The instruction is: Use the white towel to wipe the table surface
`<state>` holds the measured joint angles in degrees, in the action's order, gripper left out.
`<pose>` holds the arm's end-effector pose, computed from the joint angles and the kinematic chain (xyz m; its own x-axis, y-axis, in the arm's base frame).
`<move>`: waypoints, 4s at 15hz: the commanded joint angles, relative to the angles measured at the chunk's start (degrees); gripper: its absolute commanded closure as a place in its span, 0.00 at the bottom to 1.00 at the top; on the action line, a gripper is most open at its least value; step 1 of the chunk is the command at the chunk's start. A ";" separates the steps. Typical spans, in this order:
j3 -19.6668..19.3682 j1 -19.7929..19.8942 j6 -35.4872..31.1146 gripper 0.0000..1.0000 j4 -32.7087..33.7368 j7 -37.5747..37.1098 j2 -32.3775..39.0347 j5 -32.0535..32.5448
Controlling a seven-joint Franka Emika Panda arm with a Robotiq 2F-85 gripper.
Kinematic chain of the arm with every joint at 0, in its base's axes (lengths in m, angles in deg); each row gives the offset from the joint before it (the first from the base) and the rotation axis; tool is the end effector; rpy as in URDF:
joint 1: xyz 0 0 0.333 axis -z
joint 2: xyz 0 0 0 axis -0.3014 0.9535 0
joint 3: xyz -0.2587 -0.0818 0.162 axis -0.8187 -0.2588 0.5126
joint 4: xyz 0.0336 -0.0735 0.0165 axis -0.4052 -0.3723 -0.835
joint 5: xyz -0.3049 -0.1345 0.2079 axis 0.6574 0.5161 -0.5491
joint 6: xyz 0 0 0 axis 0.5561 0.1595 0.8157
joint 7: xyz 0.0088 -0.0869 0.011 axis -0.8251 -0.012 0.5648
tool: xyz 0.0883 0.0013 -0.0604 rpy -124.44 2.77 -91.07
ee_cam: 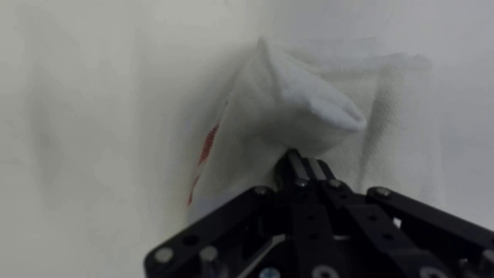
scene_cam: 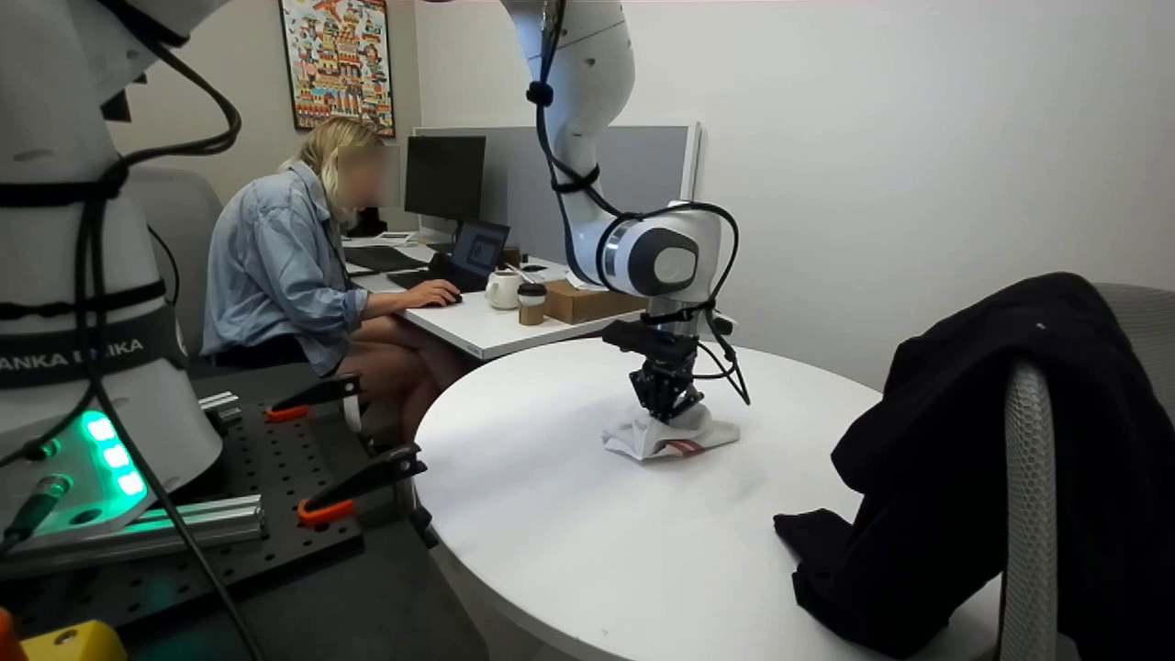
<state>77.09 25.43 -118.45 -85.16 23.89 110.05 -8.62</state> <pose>0.6164 -0.0770 0.0475 0.9816 0.1709 -0.0847 0.1736 -0.9845 0.0254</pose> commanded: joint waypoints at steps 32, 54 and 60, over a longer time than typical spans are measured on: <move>-2.96 -11.38 0.76 1.00 11.18 -7.31 3.60 4.36; -1.10 -1.79 -0.57 1.00 -17.65 -1.23 -5.10 1.99; -3.26 -11.81 -8.19 1.00 -21.38 -7.06 -3.79 7.33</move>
<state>74.72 19.30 -120.59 -104.68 21.13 101.51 -3.55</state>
